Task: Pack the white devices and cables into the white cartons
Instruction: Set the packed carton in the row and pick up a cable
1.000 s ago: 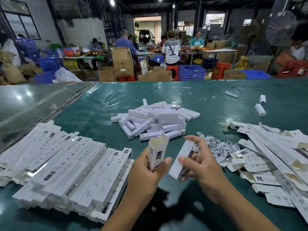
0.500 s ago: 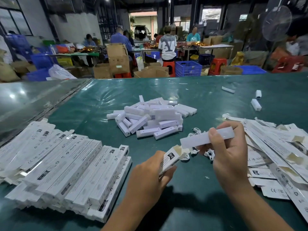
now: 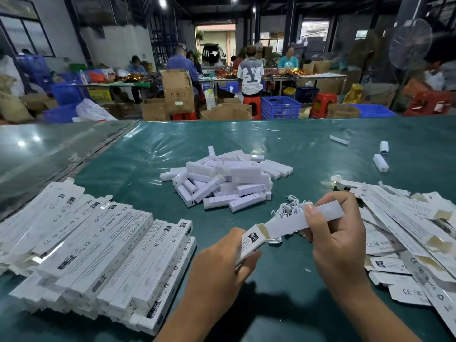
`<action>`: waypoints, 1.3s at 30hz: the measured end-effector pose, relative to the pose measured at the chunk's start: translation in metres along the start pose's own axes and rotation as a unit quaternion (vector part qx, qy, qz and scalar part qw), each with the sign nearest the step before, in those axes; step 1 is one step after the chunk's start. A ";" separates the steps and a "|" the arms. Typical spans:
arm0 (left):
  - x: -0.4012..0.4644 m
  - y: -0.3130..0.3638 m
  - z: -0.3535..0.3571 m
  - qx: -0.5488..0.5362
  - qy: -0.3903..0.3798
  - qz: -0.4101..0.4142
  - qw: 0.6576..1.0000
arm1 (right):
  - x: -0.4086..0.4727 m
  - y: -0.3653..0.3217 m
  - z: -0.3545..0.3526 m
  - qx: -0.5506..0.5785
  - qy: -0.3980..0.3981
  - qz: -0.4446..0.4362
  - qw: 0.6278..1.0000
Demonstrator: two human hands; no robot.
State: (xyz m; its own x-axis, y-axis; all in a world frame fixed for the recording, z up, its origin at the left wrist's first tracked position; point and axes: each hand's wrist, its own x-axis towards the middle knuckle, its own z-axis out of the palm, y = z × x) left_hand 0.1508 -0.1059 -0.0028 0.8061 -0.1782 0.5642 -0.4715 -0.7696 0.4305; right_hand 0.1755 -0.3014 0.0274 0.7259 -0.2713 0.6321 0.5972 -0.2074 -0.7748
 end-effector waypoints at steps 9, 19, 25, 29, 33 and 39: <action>0.001 0.003 0.000 0.023 0.016 0.006 1.000 | -0.005 -0.004 0.006 0.006 0.004 0.003 1.000; 0.003 0.001 0.000 0.023 0.034 0.007 0.999 | -0.004 -0.003 0.005 0.002 -0.022 0.028 0.999; 0.001 0.005 0.000 0.010 0.006 0.016 1.000 | -0.004 0.002 0.006 -0.002 -0.111 -0.001 0.994; 0.000 0.003 0.001 -0.045 0.006 -0.008 0.999 | -0.007 0.003 0.009 -0.058 -0.227 -0.026 0.972; 0.002 -0.001 -0.002 -0.142 0.046 -0.052 0.987 | -0.003 0.021 0.008 -0.126 -0.181 0.031 0.975; 0.003 -0.003 -0.002 -0.193 0.072 -0.108 0.972 | -0.002 0.064 0.003 -0.397 -0.308 0.062 0.863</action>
State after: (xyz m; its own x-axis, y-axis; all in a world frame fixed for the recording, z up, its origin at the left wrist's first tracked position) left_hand 0.1538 -0.1031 -0.0010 0.8563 0.0715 0.5115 -0.4177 -0.4866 0.7673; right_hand 0.2134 -0.3109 -0.0239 0.9572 0.1617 0.2402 0.2569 -0.8569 -0.4469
